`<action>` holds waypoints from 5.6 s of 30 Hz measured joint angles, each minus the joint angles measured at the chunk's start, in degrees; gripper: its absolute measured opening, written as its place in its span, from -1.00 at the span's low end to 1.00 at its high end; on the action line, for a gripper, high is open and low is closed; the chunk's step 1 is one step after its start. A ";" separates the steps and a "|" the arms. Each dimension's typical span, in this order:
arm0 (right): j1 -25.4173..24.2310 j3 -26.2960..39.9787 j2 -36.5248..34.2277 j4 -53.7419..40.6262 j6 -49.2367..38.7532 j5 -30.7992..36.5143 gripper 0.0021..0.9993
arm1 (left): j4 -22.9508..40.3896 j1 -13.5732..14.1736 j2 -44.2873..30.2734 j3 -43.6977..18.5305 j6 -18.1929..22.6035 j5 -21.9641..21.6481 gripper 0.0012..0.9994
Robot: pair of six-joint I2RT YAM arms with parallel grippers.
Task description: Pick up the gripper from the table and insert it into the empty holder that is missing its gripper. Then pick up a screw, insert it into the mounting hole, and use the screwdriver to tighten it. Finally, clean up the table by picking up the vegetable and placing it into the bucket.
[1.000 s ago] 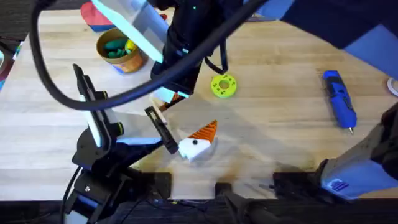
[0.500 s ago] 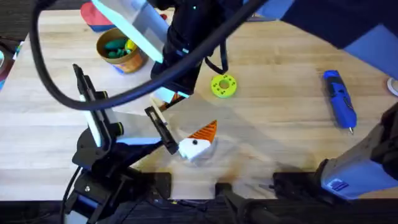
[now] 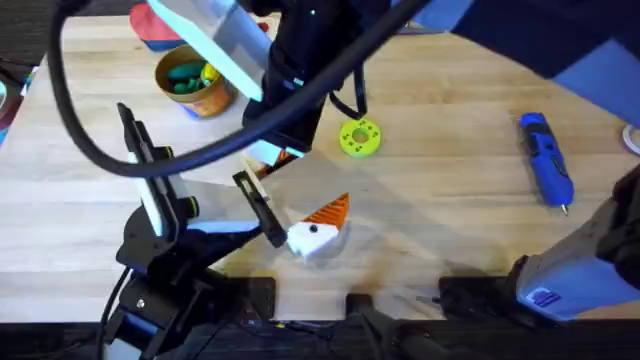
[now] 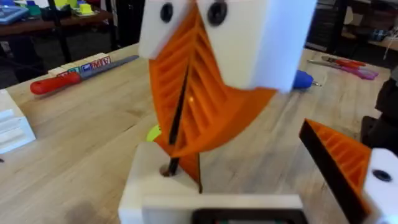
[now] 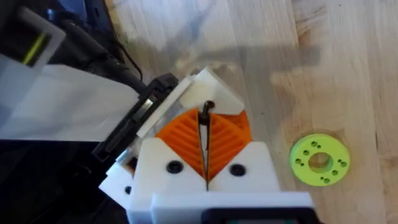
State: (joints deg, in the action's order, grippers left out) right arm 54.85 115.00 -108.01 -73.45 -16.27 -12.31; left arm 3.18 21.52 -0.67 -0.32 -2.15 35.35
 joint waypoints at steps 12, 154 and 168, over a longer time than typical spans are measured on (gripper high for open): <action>0.00 0.02 0.02 -0.04 0.00 0.02 -1.00 | 0.00 0.00 -0.02 0.00 0.00 0.00 0.98; -16.83 -24.52 35.73 1.38 10.45 -2.15 0.99 | -0.03 0.00 -0.02 0.00 0.22 0.00 0.98; -16.90 -47.23 64.76 4.05 13.12 -7.47 0.99 | -0.07 0.00 -0.01 0.00 0.27 0.00 -0.54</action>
State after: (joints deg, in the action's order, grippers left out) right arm 37.95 67.77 -43.24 -69.40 -3.15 -19.78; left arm 3.11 21.52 -0.68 -0.32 -1.88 35.35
